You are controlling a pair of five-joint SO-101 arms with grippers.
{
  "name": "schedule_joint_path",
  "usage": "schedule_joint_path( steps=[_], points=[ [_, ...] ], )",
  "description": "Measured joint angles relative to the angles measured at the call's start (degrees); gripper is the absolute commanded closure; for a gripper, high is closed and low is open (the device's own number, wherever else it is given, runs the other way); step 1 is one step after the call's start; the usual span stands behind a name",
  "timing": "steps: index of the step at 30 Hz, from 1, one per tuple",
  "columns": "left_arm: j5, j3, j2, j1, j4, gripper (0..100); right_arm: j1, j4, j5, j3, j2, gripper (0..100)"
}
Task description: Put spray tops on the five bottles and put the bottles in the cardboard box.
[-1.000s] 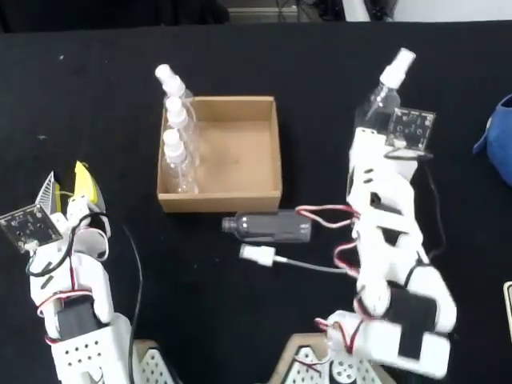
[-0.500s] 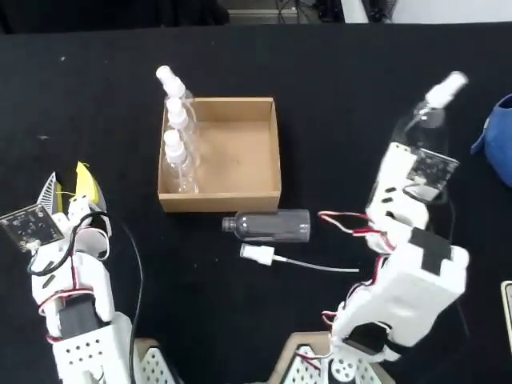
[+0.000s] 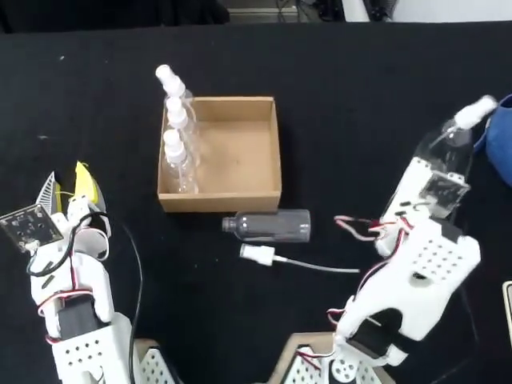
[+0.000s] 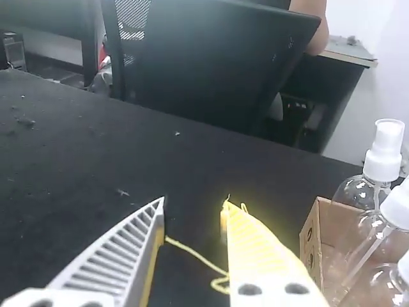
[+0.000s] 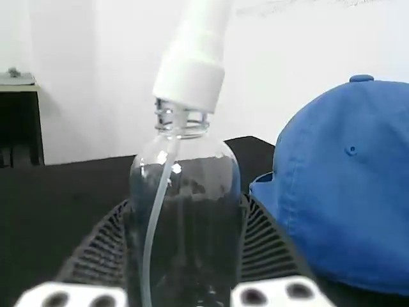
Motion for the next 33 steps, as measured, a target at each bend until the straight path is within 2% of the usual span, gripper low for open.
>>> schedule_joint_path(
  steps=[5,12,18,25,31,33],
  points=[
    [0.00,0.00,0.00,0.00,0.00,97,-0.09,-8.70,1.67,0.00,6.77,98.8],
    [0.00,0.00,0.00,0.00,0.00,97,-0.09,-9.32,1.93,-0.70,7.56,97.9],
    [0.00,0.00,0.00,0.00,0.00,97,-0.18,-7.82,1.93,-0.79,7.56,80.5],
    [0.00,0.00,0.00,0.00,0.00,97,-0.18,-7.65,1.93,-0.79,7.56,81.6],
    [0.00,0.00,0.00,0.00,0.00,97,-0.09,-7.21,1.93,-2.02,7.56,66.6],
    [0.00,0.00,0.00,0.00,0.00,97,-0.09,-7.21,1.93,-2.02,7.56,66.1]
  ],
)
